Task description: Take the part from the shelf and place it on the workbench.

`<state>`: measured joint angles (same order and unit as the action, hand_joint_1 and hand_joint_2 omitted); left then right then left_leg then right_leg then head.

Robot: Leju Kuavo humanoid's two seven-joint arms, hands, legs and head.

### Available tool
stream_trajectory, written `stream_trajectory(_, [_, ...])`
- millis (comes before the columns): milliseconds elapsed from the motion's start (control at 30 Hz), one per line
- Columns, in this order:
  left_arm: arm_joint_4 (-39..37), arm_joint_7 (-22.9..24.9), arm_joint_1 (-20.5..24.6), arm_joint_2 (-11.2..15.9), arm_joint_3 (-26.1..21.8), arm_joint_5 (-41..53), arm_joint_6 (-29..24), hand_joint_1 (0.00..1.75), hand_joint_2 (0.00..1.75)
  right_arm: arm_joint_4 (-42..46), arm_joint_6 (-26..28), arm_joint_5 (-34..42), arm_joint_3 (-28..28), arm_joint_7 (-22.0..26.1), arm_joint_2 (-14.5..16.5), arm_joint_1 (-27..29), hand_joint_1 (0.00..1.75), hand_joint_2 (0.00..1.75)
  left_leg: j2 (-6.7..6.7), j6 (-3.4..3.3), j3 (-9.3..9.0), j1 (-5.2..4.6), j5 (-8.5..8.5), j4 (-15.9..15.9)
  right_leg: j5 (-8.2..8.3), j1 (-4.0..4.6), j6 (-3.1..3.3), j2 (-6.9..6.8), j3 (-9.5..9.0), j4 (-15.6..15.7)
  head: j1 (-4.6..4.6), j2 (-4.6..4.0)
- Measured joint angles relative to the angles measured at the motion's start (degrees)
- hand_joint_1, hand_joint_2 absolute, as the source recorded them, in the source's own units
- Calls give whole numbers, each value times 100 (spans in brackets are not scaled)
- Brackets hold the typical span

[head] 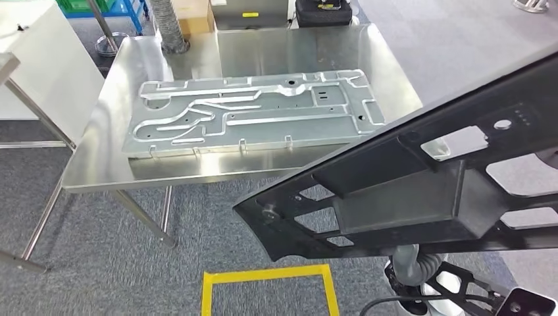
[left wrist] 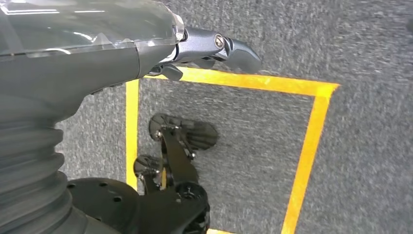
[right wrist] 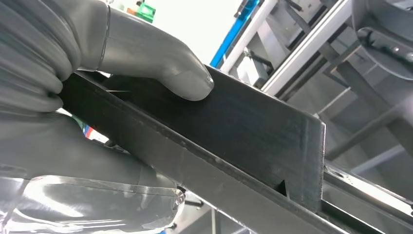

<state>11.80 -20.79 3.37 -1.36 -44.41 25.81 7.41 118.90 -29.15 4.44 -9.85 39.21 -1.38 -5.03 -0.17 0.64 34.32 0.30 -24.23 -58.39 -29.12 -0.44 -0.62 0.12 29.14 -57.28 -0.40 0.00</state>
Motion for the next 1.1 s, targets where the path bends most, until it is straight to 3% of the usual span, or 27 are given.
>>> stream_trajectory(67, [0,-15,-4,-1,-1,5,-14,0,175,56,-75,-16,52,1,53,19,175,175,-7,-72,-18,10,-11,40,-34,-11,-62,-3,-10,-5,0,0])
stream_trajectory(133, [0,-21,-1,-3,-4,7,-31,0,175,127,-133,-22,115,1,106,31,175,175,-9,-148,-68,29,-21,96,-205,-20,-114,-5,125,-309,1,0])
stream_trajectory(233, [0,-23,2,-3,-26,7,-53,0,175,175,-200,-4,208,1,165,80,175,175,-6,-213,-124,14,-75,112,-634,-30,-151,-5,827,-1495,1,0])
stream_trajectory(267, [0,-23,0,-3,-34,6,-61,0,175,175,-232,13,241,1,183,102,175,175,-7,-220,-151,4,-100,111,-634,-31,-152,-6,1022,-1740,1,0])
stream_trajectory(300, [0,-23,-3,-4,-41,5,-68,0,175,175,-275,38,273,1,203,119,175,175,-7,-223,-187,-6,-128,111,-513,-29,-142,-7,1107,-1764,1,0])
stream_trajectory(367, [0,-23,-5,-10,-51,10,-74,0,175,178,-383,98,342,1,253,130,175,175,-4,-218,-295,-27,-198,110,23,-15,-81,-26,926,-1130,1,0])
stream_trajectory(433, [-1,-25,-4,-26,-68,19,-74,0,175,188,-478,146,407,1,309,126,175,175,-1,-181,-376,-58,-277,101,387,34,13,-99,635,-381,1,0])
stream_trajectory(467, [-2,-26,-4,-32,-82,26,-74,0,175,196,-518,161,438,1,337,125,175,175,8,-152,-391,-68,-309,97,434,56,49,-123,565,-191,1,0])
stream_trajectory(533, [-2,-30,-3,-35,-113,44,-74,0,175,208,-578,175,486,1,385,127,175,175,46,-90,-406,-69,-355,106,397,73,96,-101,547,-110,0,0])
stream_trajectory(633, [3,-40,6,-36,-133,75,-63,0,175,255,-649,170,557,1,463,148,175,175,79,-2,-394,-66,-504,-51,386,18,172,-36,457,-23,-1,0])
stream_trajectory(700, [4,-46,2,-39,-135,95,-48,0,175,289,-681,155,588,0,519,170,175,175,64,60,-99,-36,-794,-688,356,1,211,-20,376,11,-1,0])
stream_trajectory(767, [4,-45,-9,-39,-139,109,-42,0,175,300,-681,114,608,-1,563,214,175,175,62,111,348,1,-1007,-1425,303,3,220,4,322,9,-1,0])
stream_trajectory(800, [4,-45,-16,-39,-139,115,-42,0,175,302,-676,93,616,-2,579,240,175,175,62,127,480,16,-955,-1555,271,3,215,17,285,8,-1,0])
stream_trajectory(833, [4,-45,-22,-39,-140,120,-42,0,175,303,-671,76,623,-2,591,262,175,175,63,134,496,28,-782,-1451,234,2,205,32,238,8,-1,0])
stream_trajectory(900, [4,-45,-29,-37,-140,127,-41,0,175,312,-666,72,633,-1,605,283,175,175,63,118,255,41,-259,-717,149,-1,171,47,121,8,-1,0])
stream_trajectory(933, [4,-46,-29,-36,-140,131,-40,0,175,320,-665,76,640,-1,609,284,175,175,60,96,107,33,-87,-349,108,6,145,54,79,1,-1,0])
stream_trajectory(1000, [3,-46,-23,-35,-141,138,-38,0,175,337,-665,79,655,-1,611,289,175,175,56,24,-40,8,-9,13,59,19,85,60,60,-6,-1,0])
stream_trajectory(1100, [4,-47,-18,-36,-142,145,-37,0,175,357,-667,82,687,1,612,298,175,175,48,-89,-70,6,-68,73,2,16,-13,55,61,-20,0,0])
